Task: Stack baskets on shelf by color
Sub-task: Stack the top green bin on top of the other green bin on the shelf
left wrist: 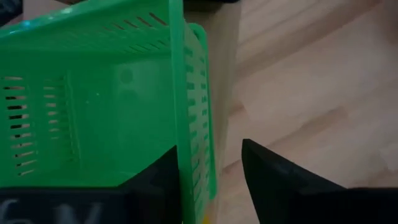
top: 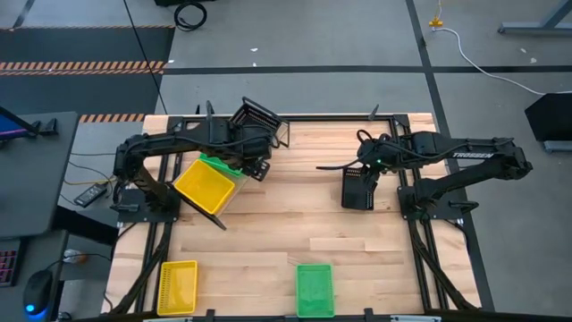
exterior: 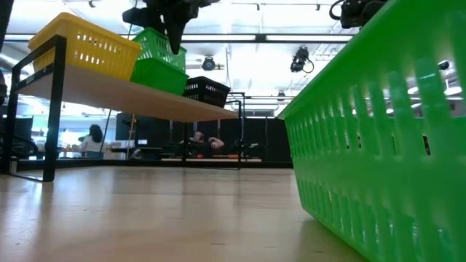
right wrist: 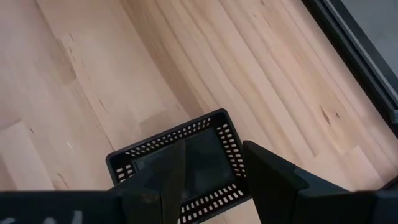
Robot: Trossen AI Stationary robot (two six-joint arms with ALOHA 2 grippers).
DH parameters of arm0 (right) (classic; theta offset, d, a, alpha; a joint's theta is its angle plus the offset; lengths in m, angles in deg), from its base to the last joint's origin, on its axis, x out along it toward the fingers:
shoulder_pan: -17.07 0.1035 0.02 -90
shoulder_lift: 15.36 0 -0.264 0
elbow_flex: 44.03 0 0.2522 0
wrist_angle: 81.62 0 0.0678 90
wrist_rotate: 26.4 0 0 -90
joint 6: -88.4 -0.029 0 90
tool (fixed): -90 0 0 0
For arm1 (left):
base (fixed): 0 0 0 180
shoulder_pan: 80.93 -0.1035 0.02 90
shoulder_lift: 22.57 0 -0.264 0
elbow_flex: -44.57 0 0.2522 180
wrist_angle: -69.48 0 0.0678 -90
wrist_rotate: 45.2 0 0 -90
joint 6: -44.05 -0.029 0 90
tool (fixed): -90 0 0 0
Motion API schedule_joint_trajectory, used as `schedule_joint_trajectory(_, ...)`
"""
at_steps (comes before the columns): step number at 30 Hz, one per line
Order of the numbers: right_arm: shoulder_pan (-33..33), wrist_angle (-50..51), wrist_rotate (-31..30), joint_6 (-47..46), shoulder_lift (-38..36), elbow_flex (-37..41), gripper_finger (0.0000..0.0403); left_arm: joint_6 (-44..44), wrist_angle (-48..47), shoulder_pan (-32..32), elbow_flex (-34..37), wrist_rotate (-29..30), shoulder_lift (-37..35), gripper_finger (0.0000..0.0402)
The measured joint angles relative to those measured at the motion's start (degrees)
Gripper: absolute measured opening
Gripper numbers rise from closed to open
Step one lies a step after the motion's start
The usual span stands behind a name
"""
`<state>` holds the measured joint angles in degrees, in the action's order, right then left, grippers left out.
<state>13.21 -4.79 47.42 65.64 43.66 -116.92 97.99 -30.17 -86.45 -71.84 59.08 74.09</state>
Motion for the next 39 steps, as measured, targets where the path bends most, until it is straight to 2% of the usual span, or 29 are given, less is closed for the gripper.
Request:
schedule_joint_trajectory(3, 0.0, 0.04, 0.02, 0.33, -0.01, 0.0, 0.0166, -0.55, 0.68, 0.04, -0.05, -0.55, 0.0, 0.0152)
schedule_joint_trajectory(7, 0.0, 0.04, 0.02, 0.42, -0.11, 0.0, 0.0166, -0.63, -0.03, 0.02, -1.44, -0.65, -0.03, 0.013)
schedule_joint_trajectory(17, 0.0, 0.0, 0.02, 0.42, -0.11, 0.0, 0.0166, -3.66, -1.08, 0.02, -4.83, 0.14, -0.04, 0.0014)
schedule_joint_trajectory(35, 0.0, 0.0, 0.7, 0.42, -0.1, 0.0, 0.0166, -2.71, -4.11, 1.27, -4.83, 1.71, 0.2, 0.0013)
schedule_joint_trajectory(39, 0.0, -0.02, 0.7, 0.42, -0.11, 0.0, 0.0166, -3.27, -4.03, 1.31, -4.83, 1.14, 0.22, 0.0024)
